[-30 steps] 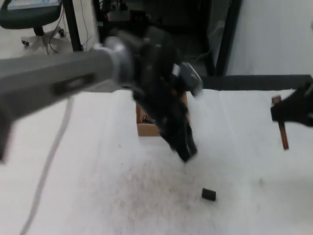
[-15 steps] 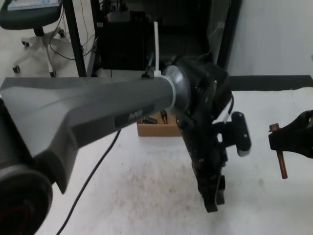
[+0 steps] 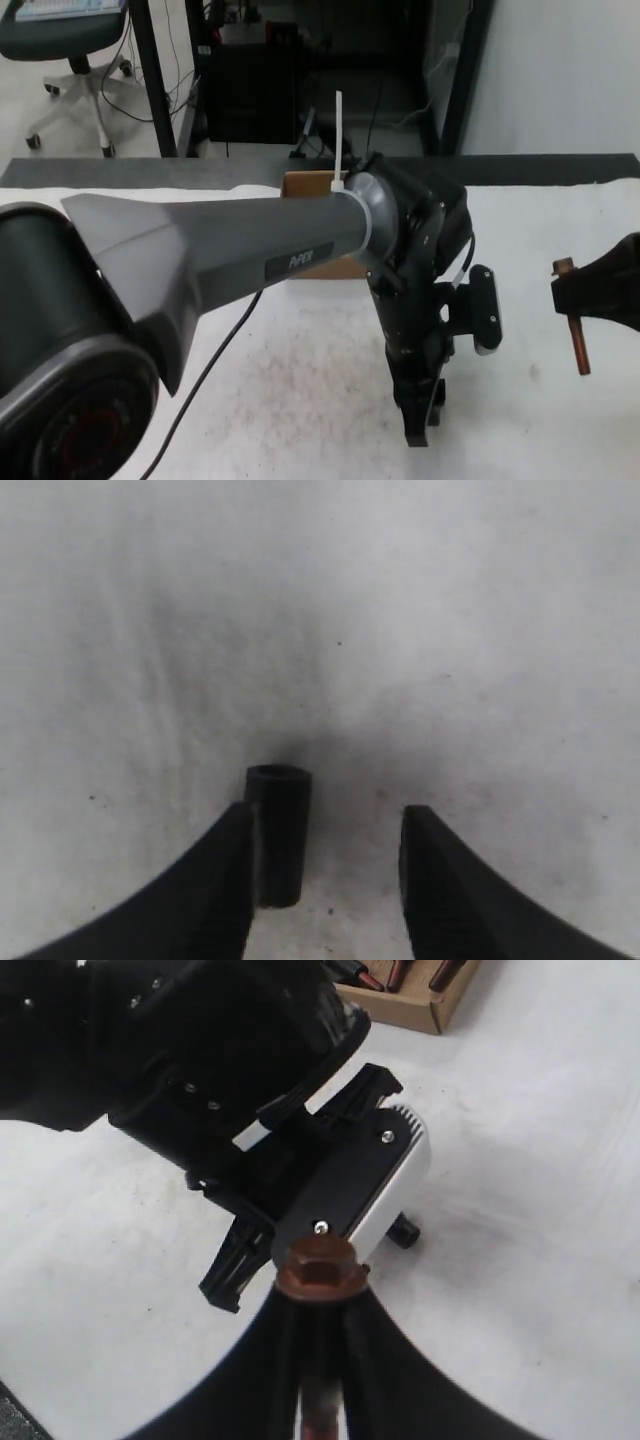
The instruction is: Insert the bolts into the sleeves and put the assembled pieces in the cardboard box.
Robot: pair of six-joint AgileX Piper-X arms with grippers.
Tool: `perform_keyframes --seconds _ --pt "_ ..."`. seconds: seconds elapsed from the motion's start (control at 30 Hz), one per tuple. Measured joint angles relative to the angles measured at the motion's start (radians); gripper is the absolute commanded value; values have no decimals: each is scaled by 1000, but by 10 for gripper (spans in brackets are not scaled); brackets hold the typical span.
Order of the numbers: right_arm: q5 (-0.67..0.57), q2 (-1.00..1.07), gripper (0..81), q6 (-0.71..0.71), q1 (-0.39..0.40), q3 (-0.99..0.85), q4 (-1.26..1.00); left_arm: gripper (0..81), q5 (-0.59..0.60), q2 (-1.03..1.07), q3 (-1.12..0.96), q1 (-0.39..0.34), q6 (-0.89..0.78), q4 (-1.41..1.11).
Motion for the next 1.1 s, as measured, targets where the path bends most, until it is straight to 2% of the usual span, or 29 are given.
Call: perform_keyframes --seconds 0.43,0.5,0.57,0.63,0.77,0.93,1.1 --pt "0 -3 9 0 0 0 20 420 -46 27 0 3 0 -71" --pt "0 -5 9 0 0 0 20 374 -45 32 0 4 0 -73" --pt "0 -5 9 0 0 0 20 227 -45 33 0 4 0 -73" --pt "0 -6 9 0 0 0 20 19 -45 37 0 4 0 -71" --pt "0 -6 9 0 0 0 20 4 -45 36 -3 4 0 -55" --pt "-2 -6 9 0 0 0 20 3 -110 36 -11 1 -54 -16" --pt "-2 -14 9 17 0 0 20 3 -337 -7 4 5 -237 -33"
